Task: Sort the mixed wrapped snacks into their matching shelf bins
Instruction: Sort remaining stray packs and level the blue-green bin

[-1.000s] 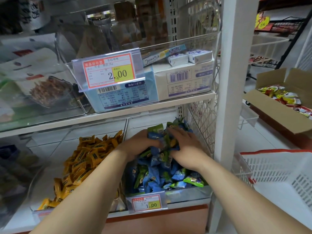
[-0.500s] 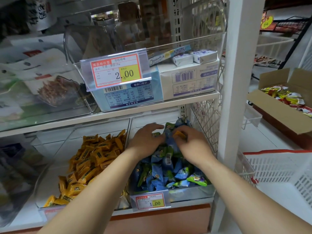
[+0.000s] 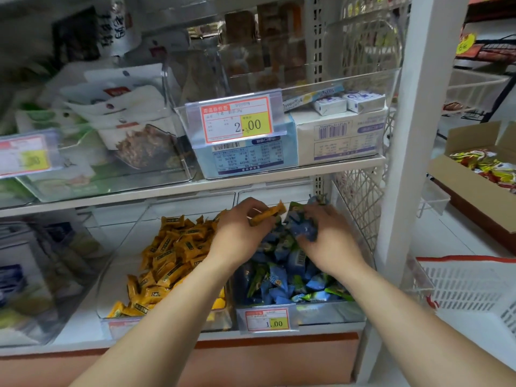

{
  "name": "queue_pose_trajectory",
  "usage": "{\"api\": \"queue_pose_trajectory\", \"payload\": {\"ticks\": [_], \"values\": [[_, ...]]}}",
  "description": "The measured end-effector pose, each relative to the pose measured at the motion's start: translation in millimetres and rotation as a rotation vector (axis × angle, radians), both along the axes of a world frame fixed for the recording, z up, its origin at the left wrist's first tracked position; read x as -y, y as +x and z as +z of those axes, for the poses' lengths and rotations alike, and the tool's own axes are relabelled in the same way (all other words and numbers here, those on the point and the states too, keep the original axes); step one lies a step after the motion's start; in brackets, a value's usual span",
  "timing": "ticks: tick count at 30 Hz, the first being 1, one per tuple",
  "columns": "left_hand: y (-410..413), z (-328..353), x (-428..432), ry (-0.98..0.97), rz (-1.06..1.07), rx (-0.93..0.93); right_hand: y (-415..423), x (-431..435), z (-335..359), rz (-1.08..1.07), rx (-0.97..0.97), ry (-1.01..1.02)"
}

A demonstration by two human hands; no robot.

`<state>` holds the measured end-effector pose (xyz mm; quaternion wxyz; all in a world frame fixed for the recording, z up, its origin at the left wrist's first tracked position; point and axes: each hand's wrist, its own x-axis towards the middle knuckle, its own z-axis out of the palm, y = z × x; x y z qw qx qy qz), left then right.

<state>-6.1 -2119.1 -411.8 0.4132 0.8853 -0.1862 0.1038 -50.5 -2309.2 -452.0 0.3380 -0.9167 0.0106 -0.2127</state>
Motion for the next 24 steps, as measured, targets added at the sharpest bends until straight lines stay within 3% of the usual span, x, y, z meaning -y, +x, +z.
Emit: {"api": "queue_pose_trajectory", "payload": {"ticks": [4, 8, 12, 16, 21, 24], "values": [[-1.8, 1.2, -61.9, 0.259, 0.246, 0.167, -5.9, -9.9, 3.9, 0.037, -0.074, -0.176], [-4.9, 8.8, -103.8, 0.531, 0.414, 0.140, -13.1, -9.8, 9.0, 0.080, -0.140, -0.207], [-19.6, 11.4, -67.1, 0.432, 0.180, 0.251, -34.6, 0.8, 16.5, 0.080, -0.143, -0.118], [-32.1, -10.5, 10.2, 0.344, -0.223, 0.070, -73.0, 21.8, 17.6, 0.074, -0.152, -0.075], [-26.9, -39.9, 85.9, 0.392, -0.467, -0.007, -112.8, 44.4, 7.7, -0.255, -0.211, -0.133], [-19.0, -55.5, 101.4, 0.615, -0.541, 0.074, -126.3, 44.1, -5.7, -0.336, -0.233, -0.150]]}}
